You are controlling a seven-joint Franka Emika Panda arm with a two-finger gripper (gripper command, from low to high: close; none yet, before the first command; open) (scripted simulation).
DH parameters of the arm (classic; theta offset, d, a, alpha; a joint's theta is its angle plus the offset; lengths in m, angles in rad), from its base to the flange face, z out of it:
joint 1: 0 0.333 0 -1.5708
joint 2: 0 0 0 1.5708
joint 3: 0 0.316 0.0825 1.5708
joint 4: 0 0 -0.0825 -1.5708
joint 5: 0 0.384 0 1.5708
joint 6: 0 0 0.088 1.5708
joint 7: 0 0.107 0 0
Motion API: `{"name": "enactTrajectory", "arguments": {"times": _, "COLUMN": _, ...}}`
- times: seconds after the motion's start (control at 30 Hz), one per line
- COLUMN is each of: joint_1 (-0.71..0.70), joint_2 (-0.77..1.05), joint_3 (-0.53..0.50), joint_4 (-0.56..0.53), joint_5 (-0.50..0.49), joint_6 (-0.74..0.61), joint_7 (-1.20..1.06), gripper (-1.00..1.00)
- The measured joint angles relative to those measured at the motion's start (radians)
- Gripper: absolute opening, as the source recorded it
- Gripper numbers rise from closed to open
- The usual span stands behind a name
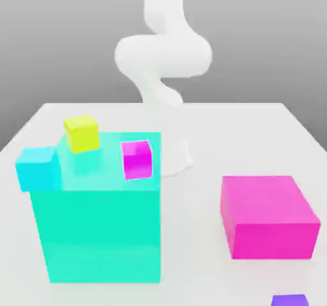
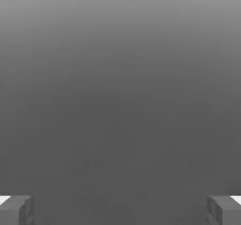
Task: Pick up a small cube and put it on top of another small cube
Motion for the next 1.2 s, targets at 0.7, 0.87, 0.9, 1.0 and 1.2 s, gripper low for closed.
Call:
{"name": "enactTrajectory", "arguments": {"times": 0.7, "joint_1": -0.009, "joint_2": 0.766, "joint_3": 0.232, "joint_4": 0.114, "joint_5": -0.247, "joint_6": 0.128, "joint_7": 0.357, "gripper": 0.00}}
{"name": "enactTrajectory", "arguments": {"times": 0.87, "joint_1": 0.025, "joint_2": 0.938, "joint_3": 0.242, "joint_4": 0.139, "joint_5": -0.264, "joint_6": 0.166, "joint_7": 0.414, "gripper": 0.00}}
{"name": "enactTrajectory", "arguments": {"times": 0.9, "joint_1": 0.032, "joint_2": 0.971, "joint_3": 0.245, "joint_4": 0.143, "joint_5": -0.264, "joint_6": 0.174, "joint_7": 0.423, "gripper": 0.00}}
{"name": "enactTrajectory", "arguments": {"times": 1.0, "joint_1": 0.053, "joint_2": 1.068, "joint_3": 0.256, "joint_4": 0.157, "joint_5": -0.254, "joint_6": 0.201, "joint_7": 0.443, "gripper": 0.00}}
{"name": "enactTrajectory", "arguments": {"times": 1.2, "joint_1": 0.101, "joint_2": 1.272, "joint_3": 0.236, "joint_4": 0.195, "joint_5": -0.275, "joint_6": 0.305, "joint_7": 0.490, "gripper": 0.00}}
